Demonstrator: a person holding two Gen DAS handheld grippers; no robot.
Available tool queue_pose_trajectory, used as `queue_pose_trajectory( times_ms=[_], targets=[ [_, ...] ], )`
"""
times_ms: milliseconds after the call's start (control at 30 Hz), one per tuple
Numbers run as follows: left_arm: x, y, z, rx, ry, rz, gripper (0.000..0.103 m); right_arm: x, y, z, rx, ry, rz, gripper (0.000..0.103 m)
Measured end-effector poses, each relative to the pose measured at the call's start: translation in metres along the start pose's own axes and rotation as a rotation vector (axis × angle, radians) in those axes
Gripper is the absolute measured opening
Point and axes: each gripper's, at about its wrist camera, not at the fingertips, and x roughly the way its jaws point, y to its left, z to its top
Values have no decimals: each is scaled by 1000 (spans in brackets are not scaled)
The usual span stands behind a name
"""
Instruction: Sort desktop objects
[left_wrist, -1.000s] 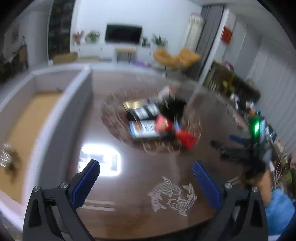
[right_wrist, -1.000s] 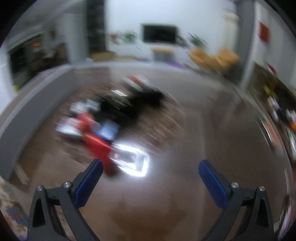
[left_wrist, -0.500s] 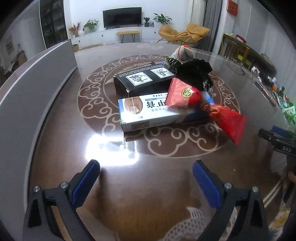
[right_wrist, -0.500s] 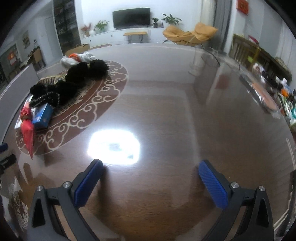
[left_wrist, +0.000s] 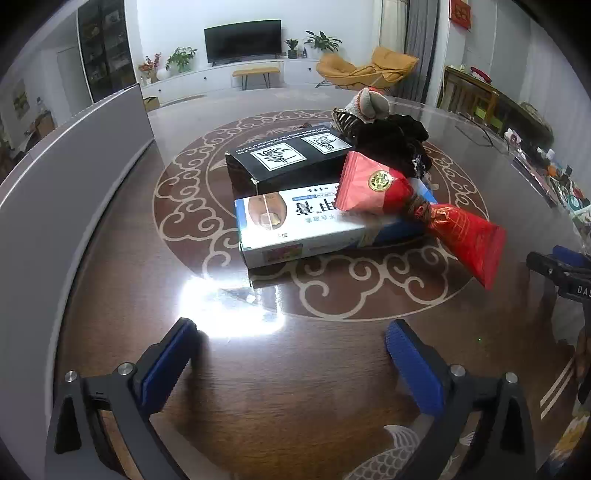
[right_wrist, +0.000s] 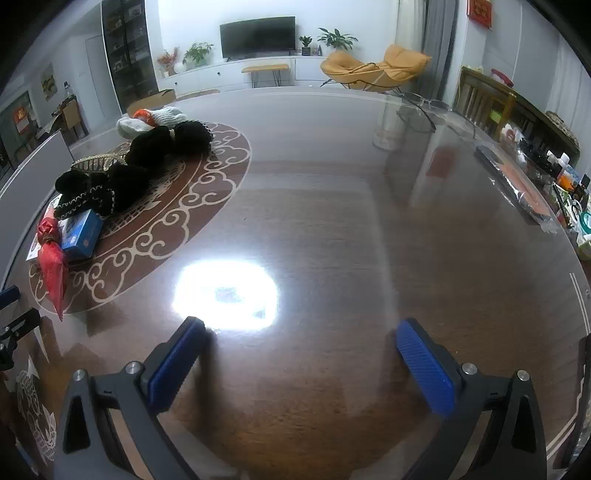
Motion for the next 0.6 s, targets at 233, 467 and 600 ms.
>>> queue_pose_trajectory(
  times_ms=[233,467,600],
  targets=[
    [1,0,1,0,-1,0,103,0,0,0,0,0,1,103],
    [1,0,1,0,-1,0,103,1,0,0,0,1,1,103],
    [2,0,1,0,-1,0,103,1,1,1,-1,1,1,103]
  ],
)
